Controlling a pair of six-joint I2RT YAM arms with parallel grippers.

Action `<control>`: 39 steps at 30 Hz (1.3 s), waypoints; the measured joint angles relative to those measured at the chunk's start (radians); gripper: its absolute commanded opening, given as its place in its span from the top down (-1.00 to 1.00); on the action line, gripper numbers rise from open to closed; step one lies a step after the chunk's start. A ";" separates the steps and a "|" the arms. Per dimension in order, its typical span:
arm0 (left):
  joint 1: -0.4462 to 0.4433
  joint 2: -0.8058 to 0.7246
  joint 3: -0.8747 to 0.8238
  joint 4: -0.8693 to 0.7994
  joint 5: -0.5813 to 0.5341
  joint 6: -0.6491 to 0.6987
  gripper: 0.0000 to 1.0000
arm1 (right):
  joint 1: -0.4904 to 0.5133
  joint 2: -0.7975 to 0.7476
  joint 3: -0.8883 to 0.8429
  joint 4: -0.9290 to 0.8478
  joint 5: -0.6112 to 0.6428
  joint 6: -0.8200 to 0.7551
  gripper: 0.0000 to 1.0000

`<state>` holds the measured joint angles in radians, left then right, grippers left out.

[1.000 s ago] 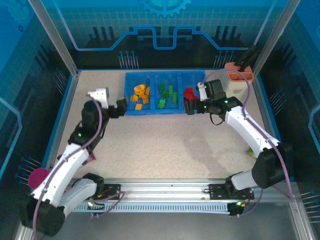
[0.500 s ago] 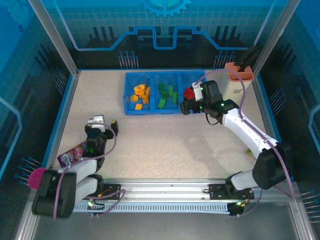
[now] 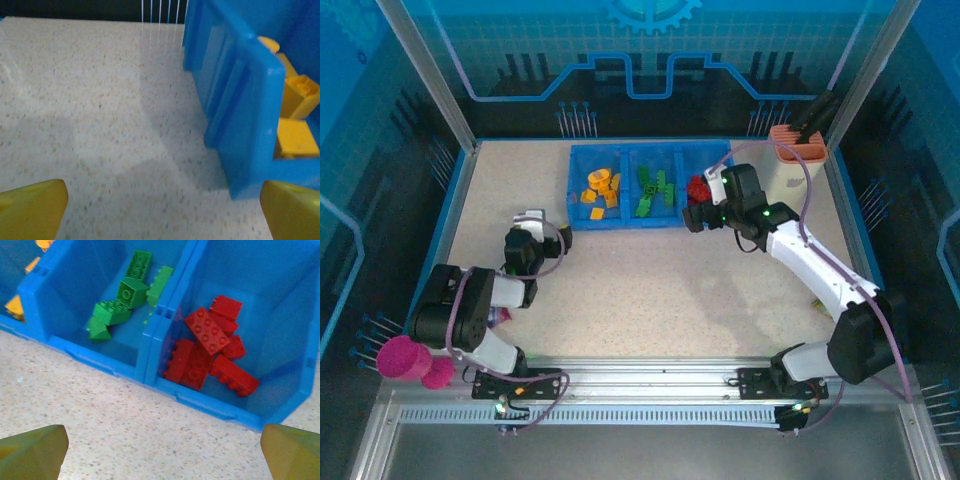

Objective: Sort the legos into containers by color
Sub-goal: Reset both arms

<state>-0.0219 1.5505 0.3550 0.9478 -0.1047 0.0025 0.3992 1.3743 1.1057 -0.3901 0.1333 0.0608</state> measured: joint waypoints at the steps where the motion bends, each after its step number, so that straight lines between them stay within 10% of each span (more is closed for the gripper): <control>1: 0.001 0.000 0.012 0.000 0.002 0.000 -0.99 | -0.002 -0.016 -0.040 0.040 0.022 -0.019 -0.99; 16: 0.002 0.000 0.022 -0.027 0.009 0.000 -0.99 | -0.151 -0.362 -0.741 0.693 0.056 -0.107 -0.99; 30: 0.002 0.000 0.022 -0.027 0.009 0.000 -0.99 | -0.290 0.127 -0.780 1.292 -0.075 -0.140 -1.00; 39: 0.002 0.000 0.022 -0.027 0.009 0.000 -0.99 | -0.361 0.161 -0.723 1.266 -0.170 -0.094 -0.99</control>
<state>-0.0204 1.5505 0.3771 0.9207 -0.0956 0.0025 0.0380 1.5349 0.3828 0.8764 -0.0368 -0.0330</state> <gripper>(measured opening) 0.994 0.997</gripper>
